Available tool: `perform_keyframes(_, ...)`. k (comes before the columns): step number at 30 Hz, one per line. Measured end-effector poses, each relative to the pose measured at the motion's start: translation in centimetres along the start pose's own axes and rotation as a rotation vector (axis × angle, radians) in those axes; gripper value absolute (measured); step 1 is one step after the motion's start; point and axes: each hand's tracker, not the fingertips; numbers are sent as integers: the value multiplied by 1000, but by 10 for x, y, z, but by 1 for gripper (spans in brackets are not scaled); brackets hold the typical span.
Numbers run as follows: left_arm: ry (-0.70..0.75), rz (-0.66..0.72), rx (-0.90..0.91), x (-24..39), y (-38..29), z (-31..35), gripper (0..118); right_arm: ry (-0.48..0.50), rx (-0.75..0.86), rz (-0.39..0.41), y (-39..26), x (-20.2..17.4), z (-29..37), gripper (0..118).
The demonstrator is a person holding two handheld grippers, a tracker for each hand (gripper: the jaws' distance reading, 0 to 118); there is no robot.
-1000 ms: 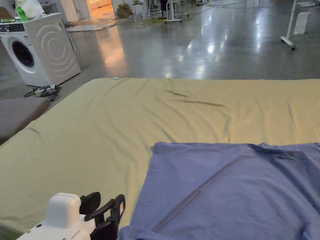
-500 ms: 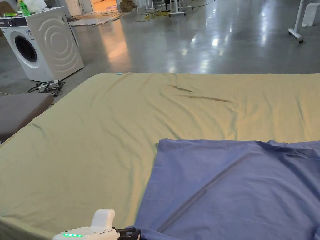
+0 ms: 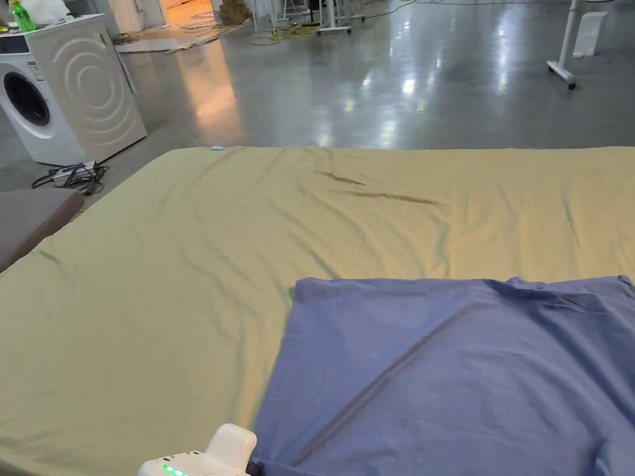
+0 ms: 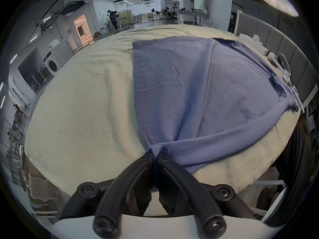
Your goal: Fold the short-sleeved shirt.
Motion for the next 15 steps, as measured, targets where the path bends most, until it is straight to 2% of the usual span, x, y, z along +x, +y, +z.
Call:
perform_keyframes(5,-2,-14,-64,-3,9,-9,7,-58,-42,-10,-4,23,-8,0)
perform_keyframes(6,-1,-16,-67,-3,10,-10,7,-68,-55,-17,-6,30,-11,9)
perform_keyframes(7,-2,-14,-69,-3,9,-10,7,-76,-80,-25,-9,39,-17,29)
perform_keyframes(8,-2,-15,-69,-3,8,-10,7,-87,-119,-30,-12,46,-23,65)
perform_keyframes(9,-3,-15,-66,-4,7,-12,7,-100,-158,-31,-16,54,-31,89)
perform_keyframes(10,-8,-11,-61,-5,5,-12,7,-116,-185,-28,-22,63,-39,97)
perform_keyframes(15,-23,40,-59,-13,7,-11,7,-145,-305,-6,-51,97,-79,94)
